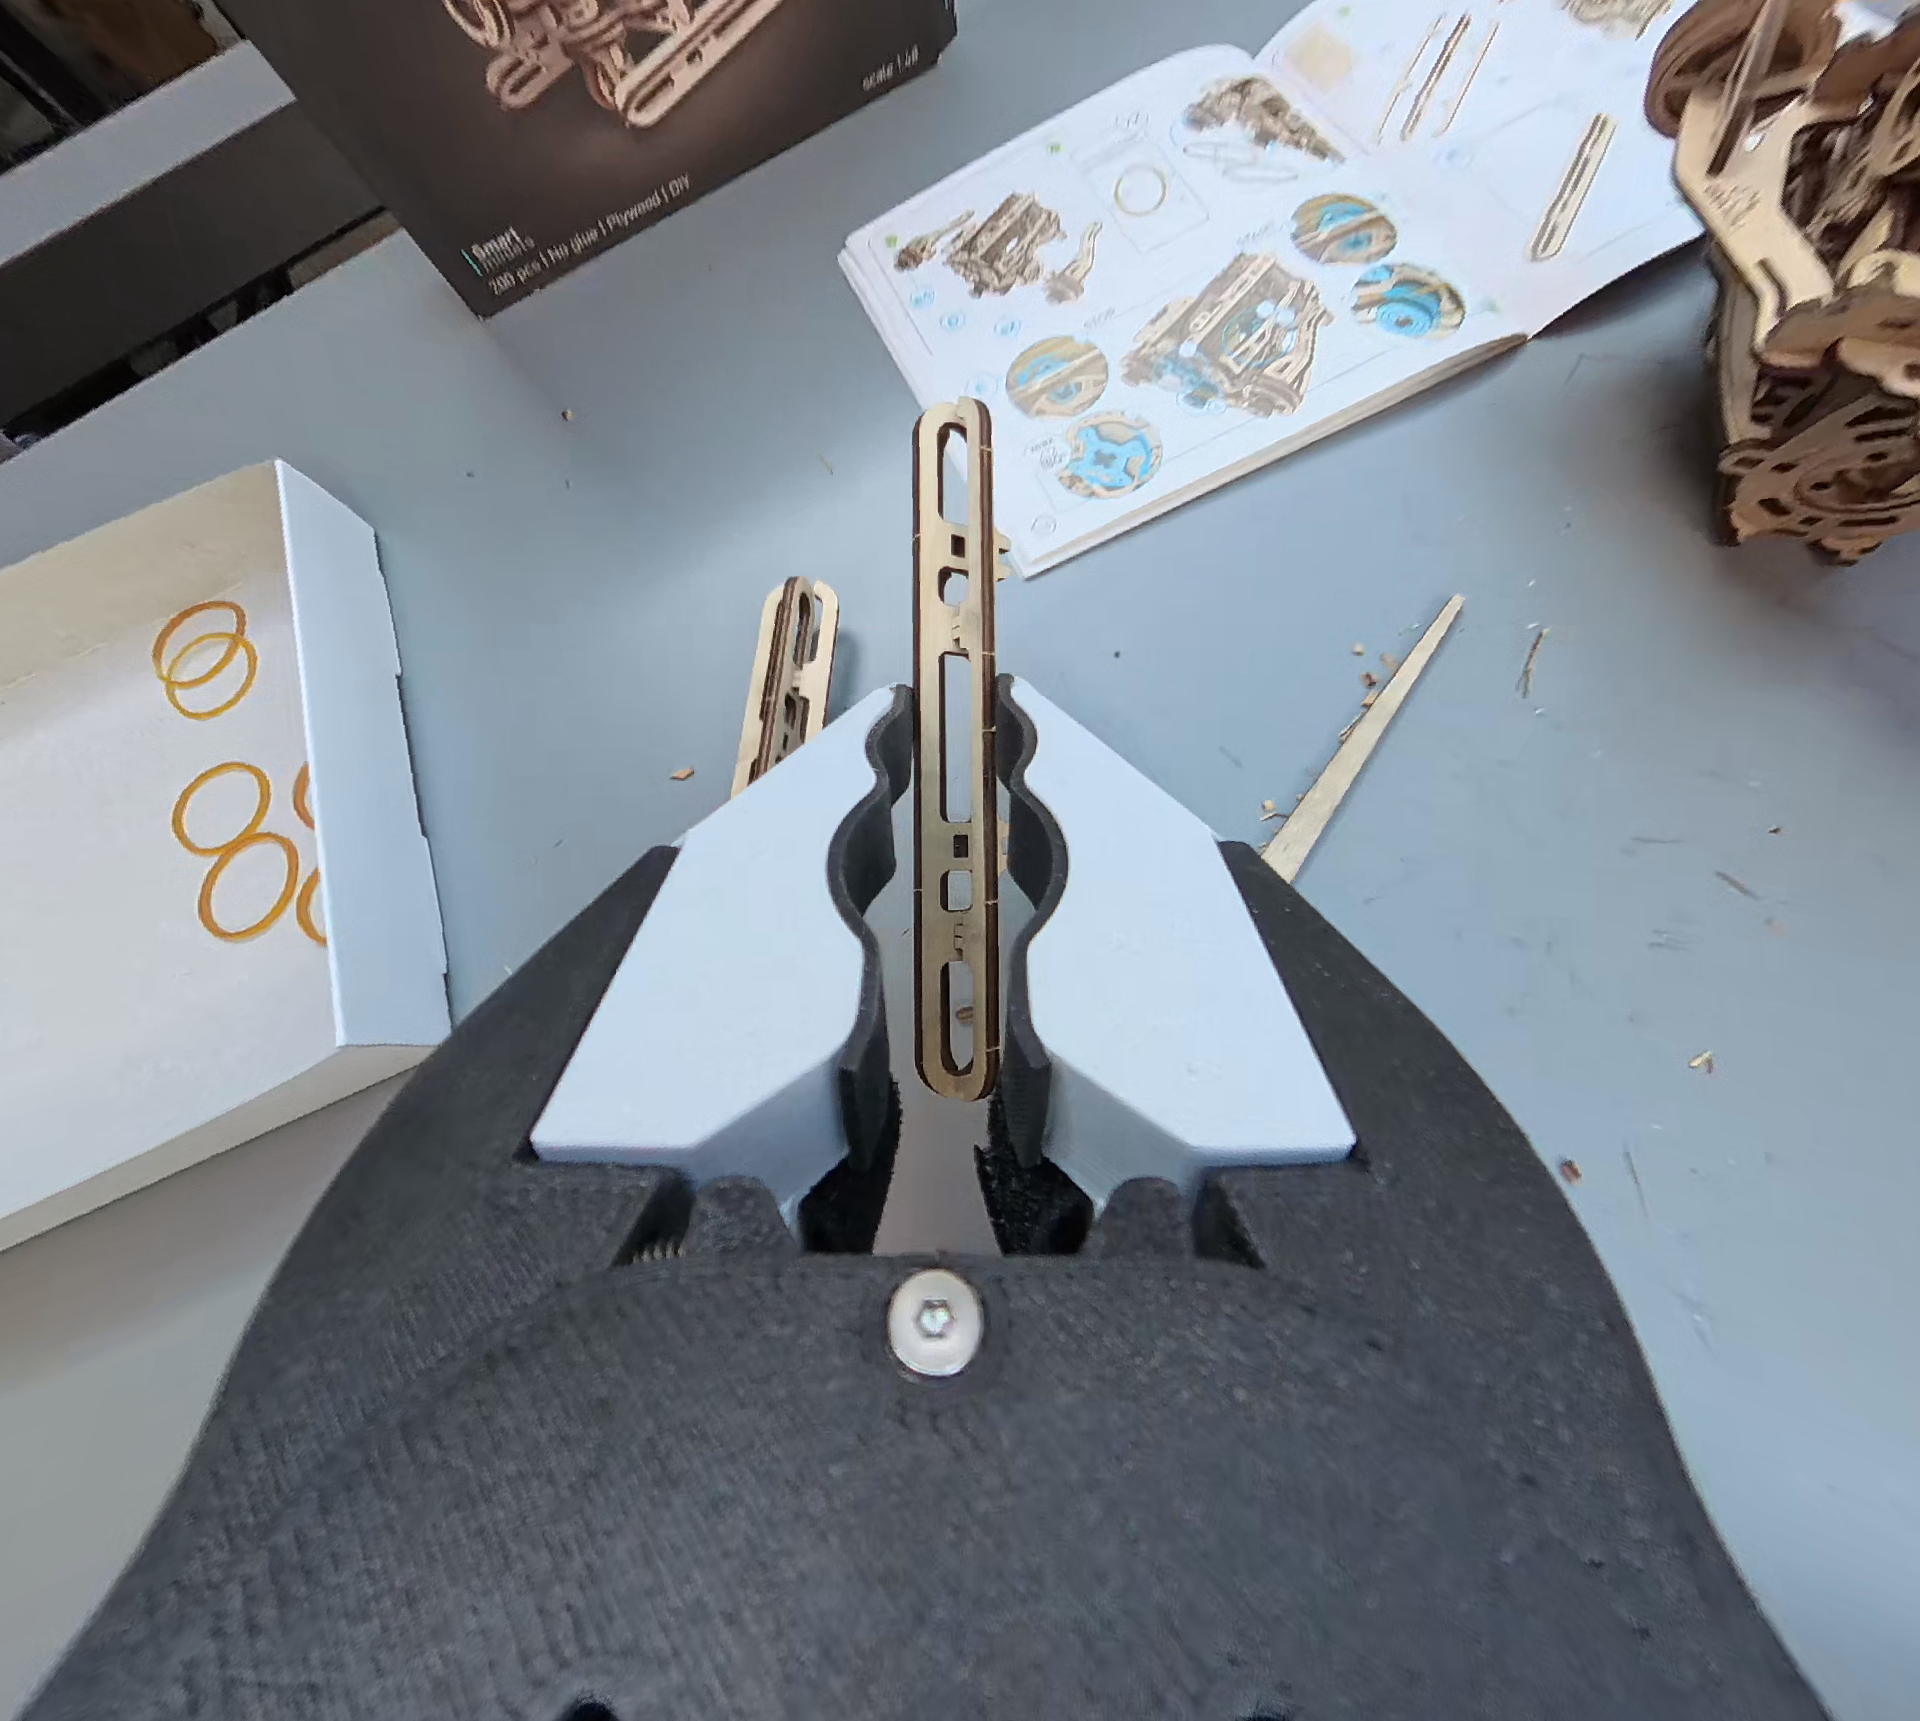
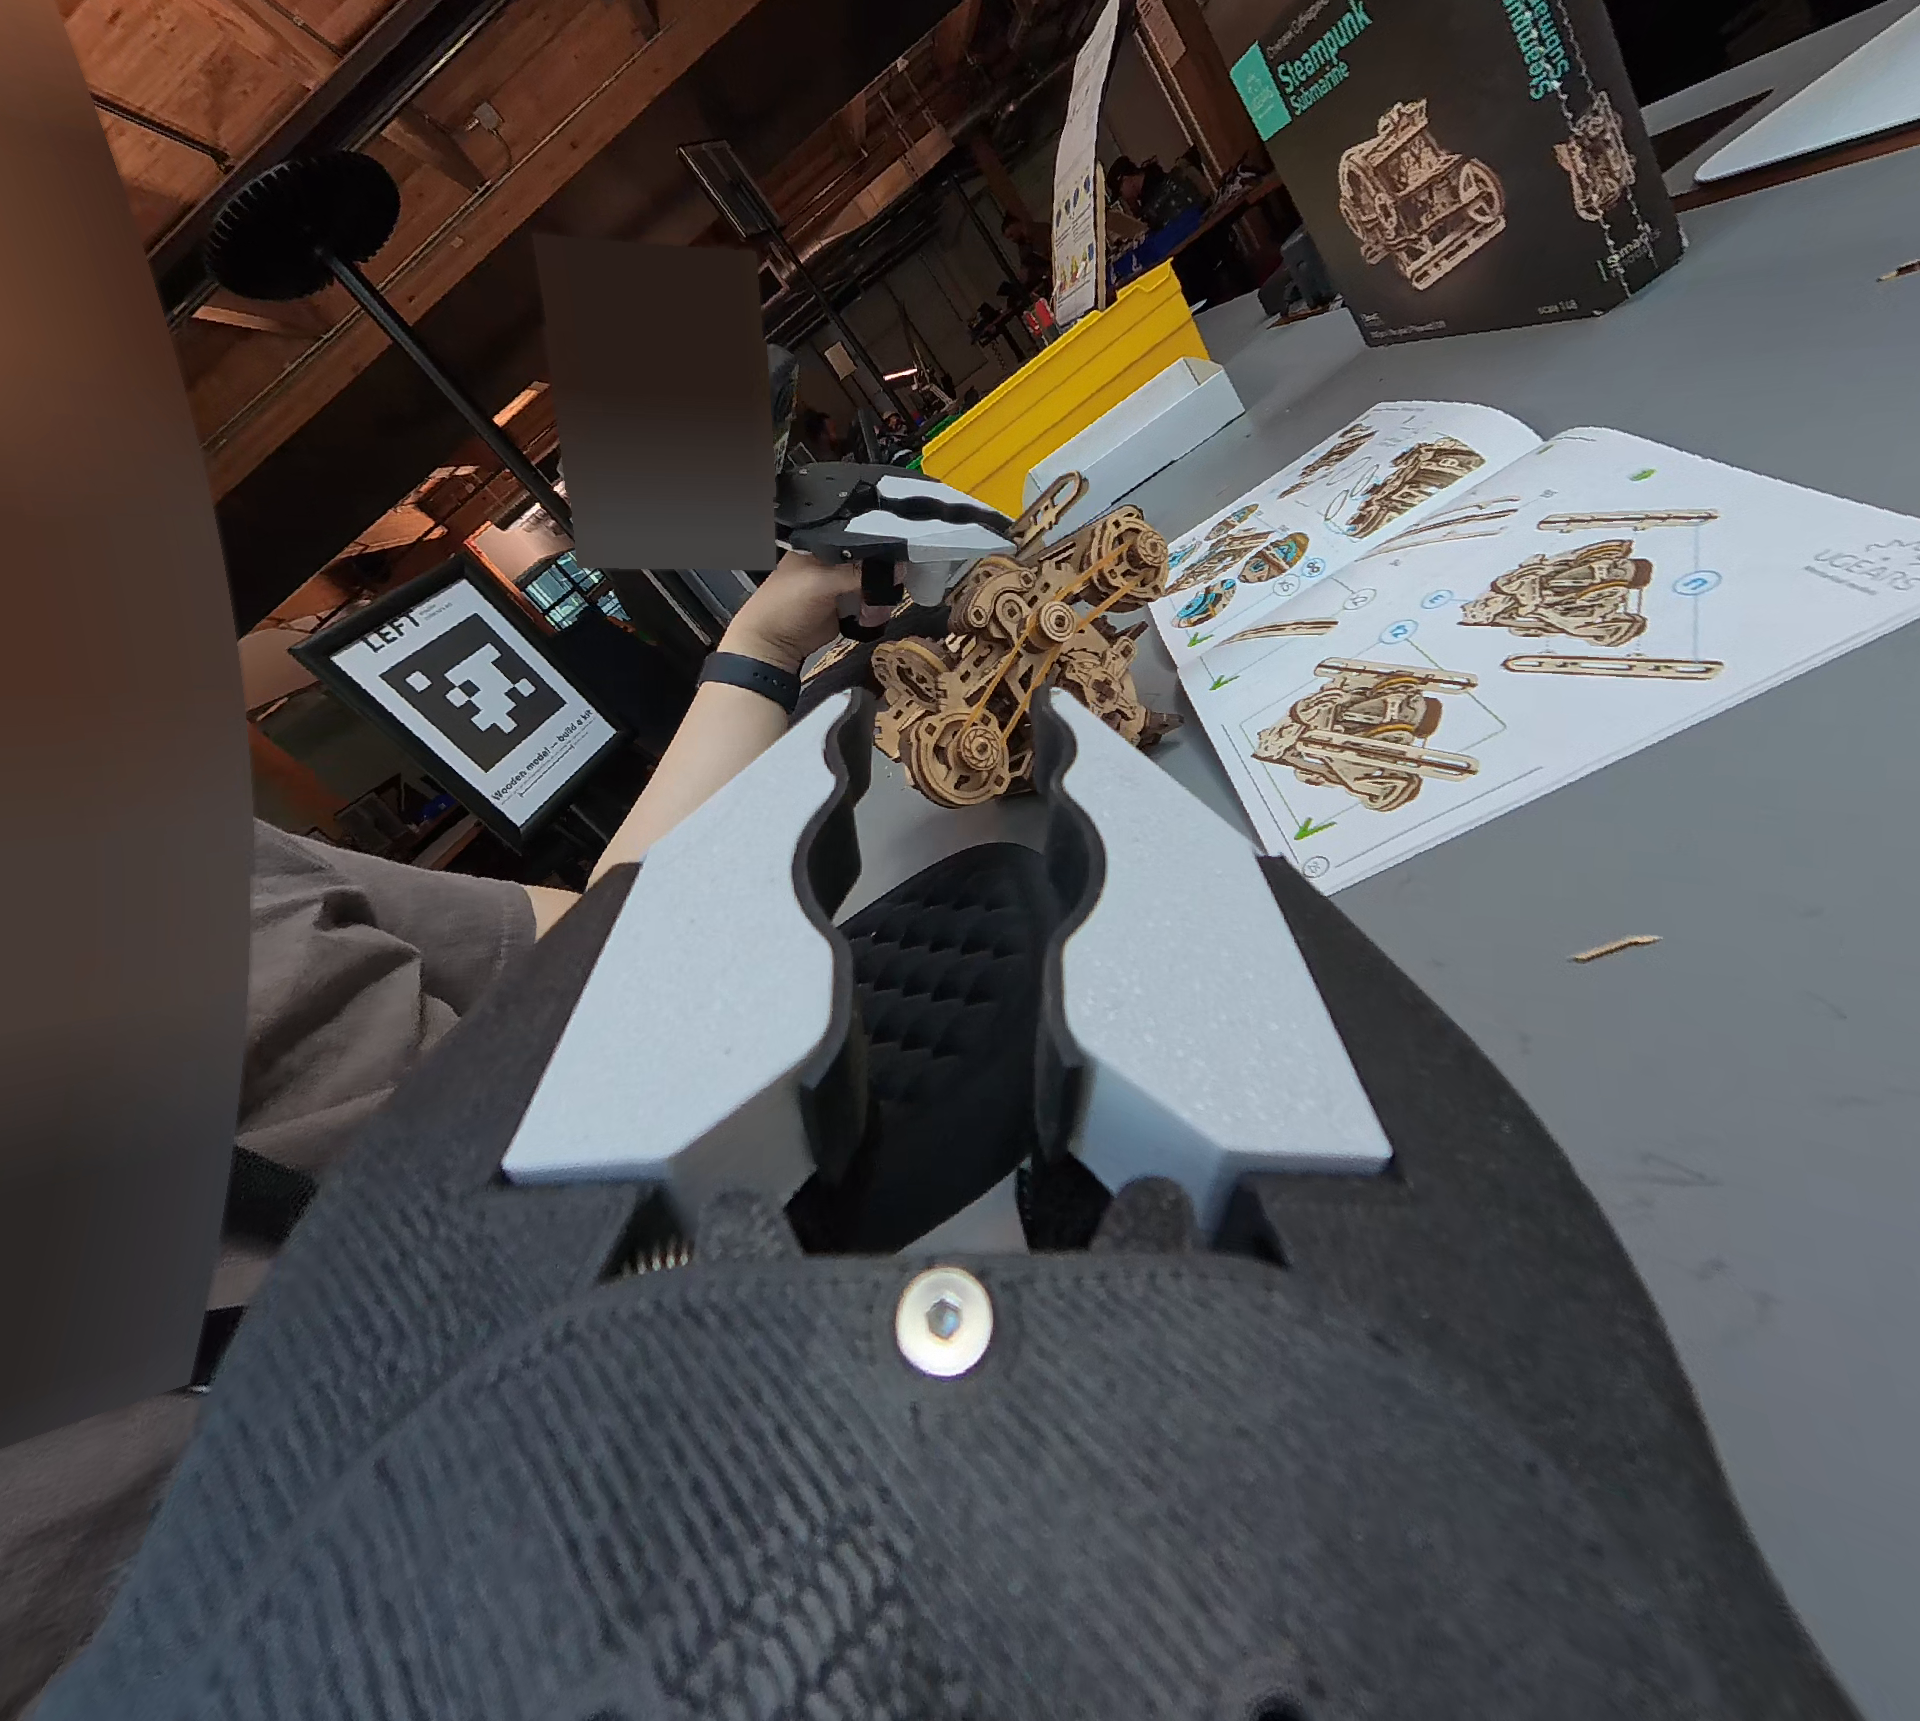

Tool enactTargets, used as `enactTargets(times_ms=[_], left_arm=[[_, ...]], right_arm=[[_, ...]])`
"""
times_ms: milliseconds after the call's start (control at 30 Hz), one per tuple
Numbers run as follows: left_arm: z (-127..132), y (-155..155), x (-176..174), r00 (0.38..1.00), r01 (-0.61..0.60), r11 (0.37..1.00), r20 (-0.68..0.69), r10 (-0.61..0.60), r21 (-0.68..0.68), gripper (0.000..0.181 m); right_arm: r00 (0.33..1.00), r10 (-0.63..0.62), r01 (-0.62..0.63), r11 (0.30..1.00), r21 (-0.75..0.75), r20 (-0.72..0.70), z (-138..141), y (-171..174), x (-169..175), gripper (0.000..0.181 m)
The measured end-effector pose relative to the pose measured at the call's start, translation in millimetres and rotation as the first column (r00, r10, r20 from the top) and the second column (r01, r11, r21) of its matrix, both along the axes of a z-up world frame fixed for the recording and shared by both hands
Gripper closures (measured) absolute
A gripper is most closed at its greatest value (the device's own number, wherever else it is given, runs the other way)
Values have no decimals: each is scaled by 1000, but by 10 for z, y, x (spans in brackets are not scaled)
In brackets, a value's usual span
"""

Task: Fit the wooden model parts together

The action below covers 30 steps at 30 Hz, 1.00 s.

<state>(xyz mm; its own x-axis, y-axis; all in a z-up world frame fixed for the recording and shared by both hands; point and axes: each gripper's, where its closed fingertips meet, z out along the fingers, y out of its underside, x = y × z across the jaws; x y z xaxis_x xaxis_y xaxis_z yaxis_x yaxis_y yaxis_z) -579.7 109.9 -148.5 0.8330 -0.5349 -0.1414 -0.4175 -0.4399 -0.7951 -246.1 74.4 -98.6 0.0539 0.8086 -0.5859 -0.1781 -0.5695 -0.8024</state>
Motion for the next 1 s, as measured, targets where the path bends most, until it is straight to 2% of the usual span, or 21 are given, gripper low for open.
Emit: enactTargets(times_ms=[100, 233, 367, 467, 533, 600, 667, 733, 800, 900, 1000], left_arm=[[250, -41, 165, 993, 48, 995, 102, -57, 85, 169], [739, -307, 581, 944, 179, 949, 227, -241, 260, 169], [1234, -822, 1010, 795, 334, 830, 340, -502, 446, 169], [1326, -1198, 1259, 655, 465, 745, 381, -653, 478, 169], [1425, -1415, 1401, 535, 525, 677, 419, -733, 515, 169], [1544, -1643, 1532, 374, 589, 590, 460, -805, 553, 169], [1657, -1827, 1640, 219, 637, 498, 482, -849, 588, 169], [1740, -1970, 1746, 90, 687, 413, 494, -865, 598, 169], [1795, -2066, 1849, 1, 730, 343, 501, -865, 591, 169], [1842, -2128, 1997, -70, 776, 287, 530, -845, 561, 169], [1902, -2182, 2103, -150, 806, 242, 582, -800, 540, 169]], right_arm=[[1000, 5, -5, 1000, 15, 10, -1, -21, -13, 154], [1000, 23, -23, 999, 38, -4, 31, -56, -21, 154], [990, 99, -88, 990, 111, -101, 250, -216, -41, 151], [982, 171, -139, 941, 310, -80, 490, -428, -144, 151], [971, 239, -204, 845, 493, -8, 667, -644, -307, 147], [945, 298, -311, 702, 641, 131, 754, -861, -571, 135], [907, 345, -405, 559, 723, 241, 844, -1056, -857, 122], [879, 386, -437, 419, 796, 280, 1006, -1252, -1085, 117], [845, 459, -445, 318, 837, 275, 1204, -1466, -1214, 117], [772, 572, -466, 211, 859, 278, 1413, -1781, -1247, 115], [742, 588, -471, 116, 874, 322, 1475, -1947, -1258, 119]])
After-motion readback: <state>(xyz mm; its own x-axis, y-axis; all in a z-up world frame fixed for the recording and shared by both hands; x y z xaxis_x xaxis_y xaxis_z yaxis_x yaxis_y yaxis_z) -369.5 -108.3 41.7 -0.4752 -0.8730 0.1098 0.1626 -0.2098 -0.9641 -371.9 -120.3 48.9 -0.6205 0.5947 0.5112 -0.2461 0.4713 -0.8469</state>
